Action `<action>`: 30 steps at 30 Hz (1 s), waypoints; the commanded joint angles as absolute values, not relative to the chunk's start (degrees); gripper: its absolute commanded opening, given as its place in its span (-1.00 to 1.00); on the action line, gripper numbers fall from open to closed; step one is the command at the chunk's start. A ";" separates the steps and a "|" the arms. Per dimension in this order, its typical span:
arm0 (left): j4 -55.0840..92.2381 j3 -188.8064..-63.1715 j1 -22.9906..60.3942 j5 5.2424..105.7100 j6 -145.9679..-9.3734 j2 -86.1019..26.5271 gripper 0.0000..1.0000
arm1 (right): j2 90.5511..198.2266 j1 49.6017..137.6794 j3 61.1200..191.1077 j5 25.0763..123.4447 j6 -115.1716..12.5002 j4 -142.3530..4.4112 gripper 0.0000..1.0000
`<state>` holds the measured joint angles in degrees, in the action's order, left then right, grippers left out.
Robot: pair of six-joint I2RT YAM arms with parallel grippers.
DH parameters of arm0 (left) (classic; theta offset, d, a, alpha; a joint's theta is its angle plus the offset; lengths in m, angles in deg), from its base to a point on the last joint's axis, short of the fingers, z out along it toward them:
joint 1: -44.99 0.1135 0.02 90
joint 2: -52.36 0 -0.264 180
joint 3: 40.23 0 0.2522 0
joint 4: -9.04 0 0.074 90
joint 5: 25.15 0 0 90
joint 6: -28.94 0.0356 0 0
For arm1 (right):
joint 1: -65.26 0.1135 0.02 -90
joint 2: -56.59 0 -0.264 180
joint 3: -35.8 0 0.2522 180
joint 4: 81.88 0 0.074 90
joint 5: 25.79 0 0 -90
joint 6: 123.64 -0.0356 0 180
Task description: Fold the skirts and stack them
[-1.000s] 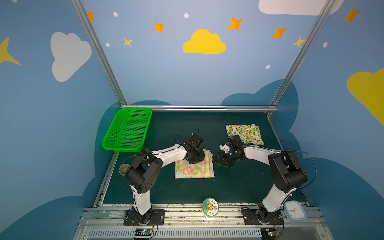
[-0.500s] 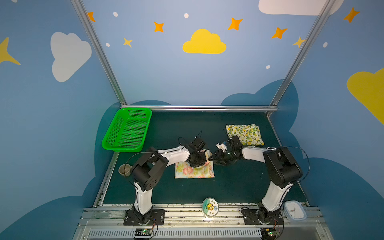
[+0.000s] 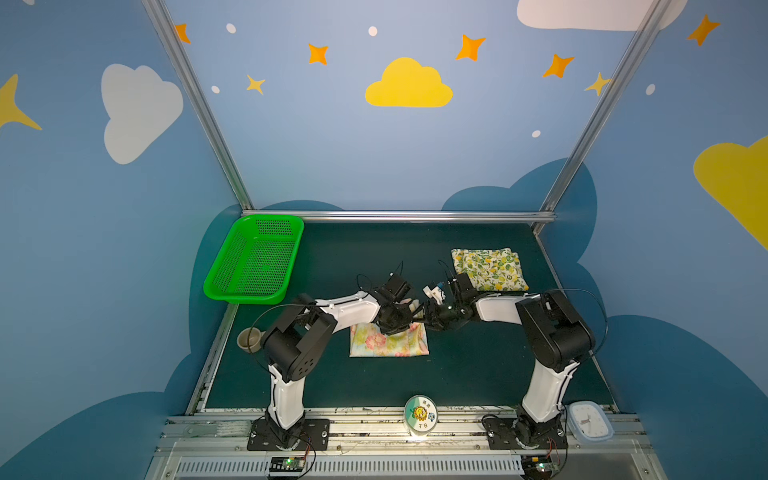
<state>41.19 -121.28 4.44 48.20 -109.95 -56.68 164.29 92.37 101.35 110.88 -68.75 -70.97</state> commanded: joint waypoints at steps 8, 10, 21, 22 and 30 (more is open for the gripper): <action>42.75 -121.93 4.47 49.40 -110.27 -57.54 -0.65 | 170.13 94.61 99.59 106.62 -70.75 -70.29 0.02; 42.90 -121.94 4.50 49.59 -110.39 -56.44 -0.65 | 170.40 94.58 99.41 106.66 -71.07 -70.71 -0.03; 47.25 -119.95 6.93 51.51 -108.95 -49.88 -0.64 | 170.35 94.61 99.38 106.63 -70.99 -70.35 -0.11; 47.32 -119.85 6.90 51.35 -108.92 -50.40 -0.65 | 170.40 94.61 99.40 106.83 -70.99 -70.34 -0.10; 45.62 -119.41 6.76 50.52 -109.54 -55.00 -0.67 | 170.39 95.36 99.15 106.67 -71.08 -70.29 -0.03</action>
<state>44.84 -119.85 6.95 50.26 -109.75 -53.46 166.93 93.73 101.35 111.87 -71.22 -75.72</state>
